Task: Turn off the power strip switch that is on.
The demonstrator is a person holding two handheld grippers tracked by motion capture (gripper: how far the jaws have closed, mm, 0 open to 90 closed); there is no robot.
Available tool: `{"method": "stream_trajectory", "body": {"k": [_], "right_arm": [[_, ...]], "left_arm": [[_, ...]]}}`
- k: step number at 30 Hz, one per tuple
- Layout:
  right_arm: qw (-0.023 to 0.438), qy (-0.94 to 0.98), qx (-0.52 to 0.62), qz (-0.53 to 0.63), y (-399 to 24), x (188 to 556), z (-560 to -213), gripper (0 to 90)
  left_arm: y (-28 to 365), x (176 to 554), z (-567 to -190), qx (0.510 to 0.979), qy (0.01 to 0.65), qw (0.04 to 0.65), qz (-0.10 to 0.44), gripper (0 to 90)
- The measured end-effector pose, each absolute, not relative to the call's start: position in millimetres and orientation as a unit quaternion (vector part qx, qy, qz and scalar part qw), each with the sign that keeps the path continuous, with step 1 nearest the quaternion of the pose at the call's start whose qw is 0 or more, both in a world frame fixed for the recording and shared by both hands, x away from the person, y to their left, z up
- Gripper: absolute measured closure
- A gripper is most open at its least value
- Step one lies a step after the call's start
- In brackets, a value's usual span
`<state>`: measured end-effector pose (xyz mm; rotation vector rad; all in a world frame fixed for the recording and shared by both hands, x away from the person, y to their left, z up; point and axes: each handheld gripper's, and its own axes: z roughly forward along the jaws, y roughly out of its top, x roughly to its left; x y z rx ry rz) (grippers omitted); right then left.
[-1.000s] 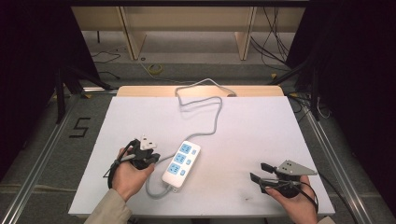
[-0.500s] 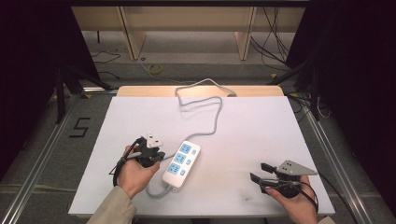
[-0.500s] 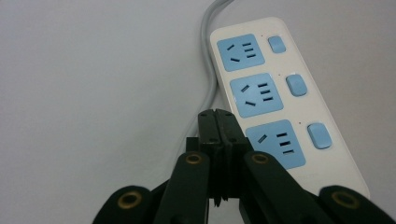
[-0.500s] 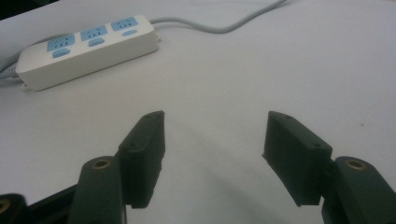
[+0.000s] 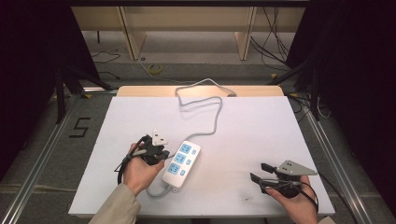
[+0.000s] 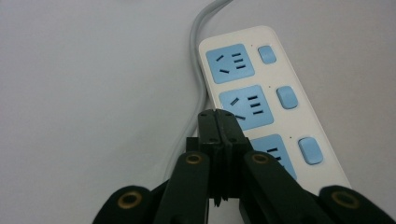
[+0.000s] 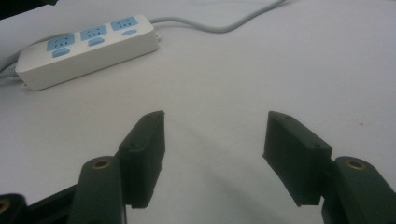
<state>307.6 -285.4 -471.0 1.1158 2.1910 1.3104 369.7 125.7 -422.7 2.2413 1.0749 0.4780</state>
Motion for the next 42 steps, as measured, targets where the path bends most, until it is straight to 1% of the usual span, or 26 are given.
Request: {"method": "stream_trajectory", "body": {"k": [42], "right_arm": [[0.173,0.786,0.378,0.457,-280,310,-473,39.0]], "left_arm": [[99,383,-424,0.856,0.388,0.3,0.164,89.8]]}}
